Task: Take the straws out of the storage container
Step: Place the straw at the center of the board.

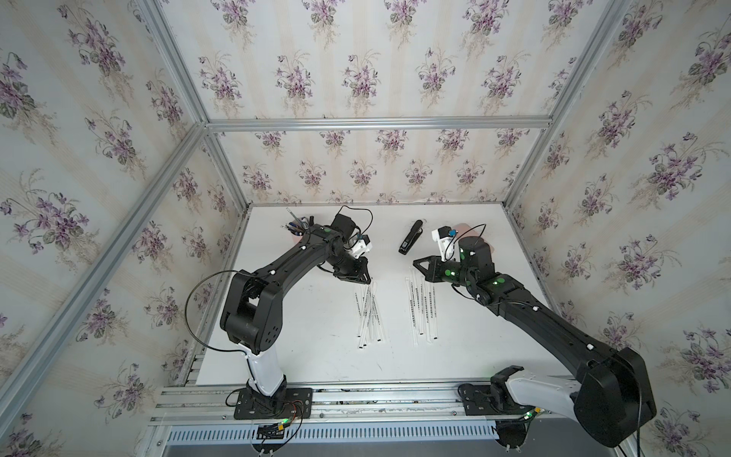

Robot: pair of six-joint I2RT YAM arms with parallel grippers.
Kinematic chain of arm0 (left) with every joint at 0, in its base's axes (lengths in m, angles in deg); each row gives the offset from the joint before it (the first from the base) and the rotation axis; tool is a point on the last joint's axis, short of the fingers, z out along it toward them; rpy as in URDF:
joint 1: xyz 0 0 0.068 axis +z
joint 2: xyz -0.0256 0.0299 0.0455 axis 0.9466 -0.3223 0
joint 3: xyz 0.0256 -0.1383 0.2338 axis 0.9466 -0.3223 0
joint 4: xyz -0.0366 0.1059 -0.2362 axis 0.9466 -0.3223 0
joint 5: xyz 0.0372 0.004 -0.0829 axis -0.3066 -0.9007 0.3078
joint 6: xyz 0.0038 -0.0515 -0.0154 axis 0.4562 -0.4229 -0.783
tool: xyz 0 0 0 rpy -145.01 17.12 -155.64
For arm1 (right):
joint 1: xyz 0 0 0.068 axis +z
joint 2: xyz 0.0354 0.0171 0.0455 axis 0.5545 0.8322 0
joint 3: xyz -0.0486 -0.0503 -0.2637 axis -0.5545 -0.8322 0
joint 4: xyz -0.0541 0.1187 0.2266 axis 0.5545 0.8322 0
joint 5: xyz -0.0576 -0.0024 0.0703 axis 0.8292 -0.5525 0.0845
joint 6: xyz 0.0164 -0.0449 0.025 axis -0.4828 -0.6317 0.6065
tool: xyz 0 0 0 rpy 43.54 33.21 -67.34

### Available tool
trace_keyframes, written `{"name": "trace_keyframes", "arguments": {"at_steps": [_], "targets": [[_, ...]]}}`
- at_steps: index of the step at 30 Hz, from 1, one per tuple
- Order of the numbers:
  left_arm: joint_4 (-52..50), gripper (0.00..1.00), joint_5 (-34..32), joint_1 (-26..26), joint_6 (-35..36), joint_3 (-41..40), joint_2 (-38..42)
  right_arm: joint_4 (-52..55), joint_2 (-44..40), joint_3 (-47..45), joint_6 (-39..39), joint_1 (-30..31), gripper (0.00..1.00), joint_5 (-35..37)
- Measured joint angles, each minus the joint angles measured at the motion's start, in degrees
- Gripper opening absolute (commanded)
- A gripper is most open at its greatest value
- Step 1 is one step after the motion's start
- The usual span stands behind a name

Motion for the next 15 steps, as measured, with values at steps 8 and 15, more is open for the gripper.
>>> {"name": "trace_keyframes", "arguments": {"at_steps": [8,15], "targets": [[-0.5,0.18,-0.1,0.7,0.8,0.6,2.3,0.4,3.2,1.8,0.3,1.9,0.07,0.3],[-2.2,0.18,-0.5,1.0,3.1,6.1,7.6,2.7,12.0,4.5,0.3,9.3,0.07,3.1]]}}
